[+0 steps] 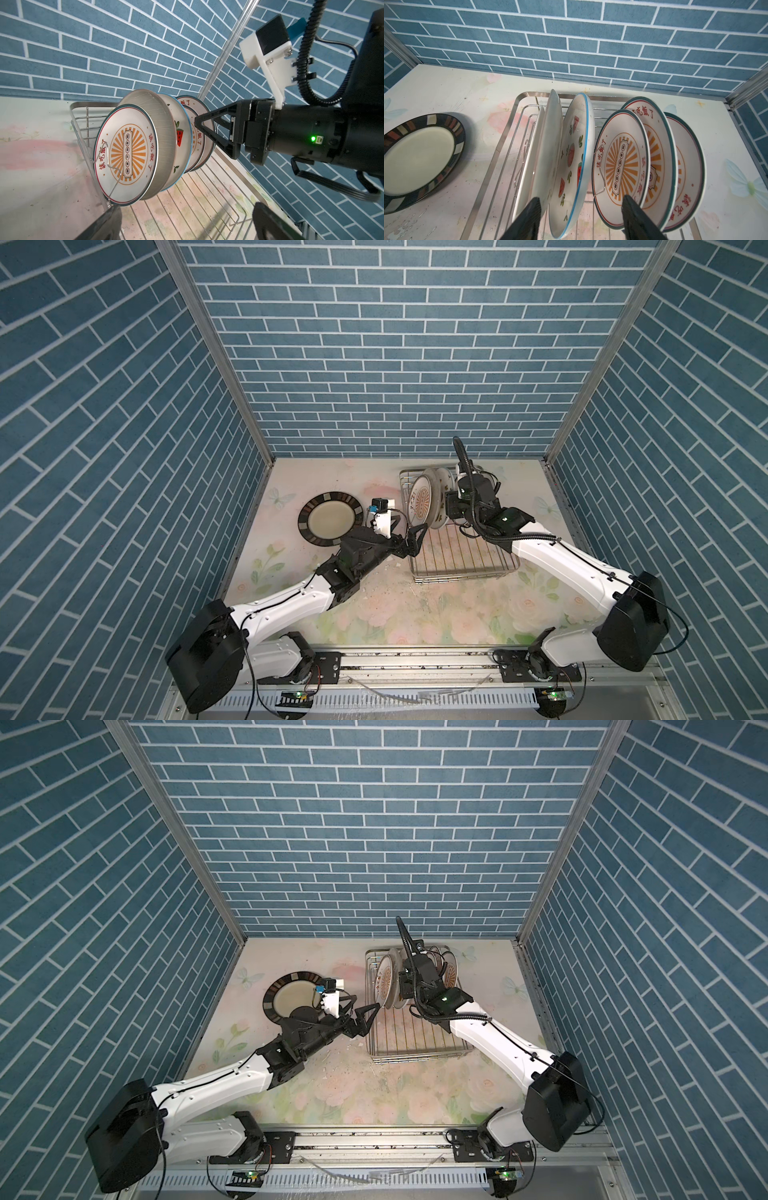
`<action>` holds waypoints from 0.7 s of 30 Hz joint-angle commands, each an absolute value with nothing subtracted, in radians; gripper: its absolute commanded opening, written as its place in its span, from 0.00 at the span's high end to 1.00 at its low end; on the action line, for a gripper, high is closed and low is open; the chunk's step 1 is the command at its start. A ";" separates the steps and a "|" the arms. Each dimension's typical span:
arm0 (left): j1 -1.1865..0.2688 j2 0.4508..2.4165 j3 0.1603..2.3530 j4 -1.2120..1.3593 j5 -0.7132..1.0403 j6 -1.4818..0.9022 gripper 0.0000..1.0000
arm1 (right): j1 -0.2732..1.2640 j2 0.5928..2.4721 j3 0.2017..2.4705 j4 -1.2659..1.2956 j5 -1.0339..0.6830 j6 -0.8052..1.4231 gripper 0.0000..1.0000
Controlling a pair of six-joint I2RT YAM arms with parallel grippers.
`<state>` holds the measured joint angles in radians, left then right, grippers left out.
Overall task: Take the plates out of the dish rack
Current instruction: 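Reach the right gripper to the watermelon plate while the left gripper approaches the rack, then close the right gripper on the watermelon plate's rim in the rack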
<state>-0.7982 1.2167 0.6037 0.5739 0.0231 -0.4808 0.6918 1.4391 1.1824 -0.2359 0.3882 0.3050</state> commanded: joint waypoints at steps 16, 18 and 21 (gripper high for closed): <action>-0.801 1.344 0.643 0.665 -0.058 -0.432 0.00 | 0.670 1.688 1.388 -0.303 0.543 0.327 0.62; -0.802 1.347 0.641 0.668 -0.068 -0.428 0.00 | 0.670 1.701 1.396 -0.296 0.552 0.327 0.63; -0.801 1.345 0.631 0.676 -0.082 -0.426 0.00 | 0.674 1.727 1.417 -0.293 0.562 0.330 0.67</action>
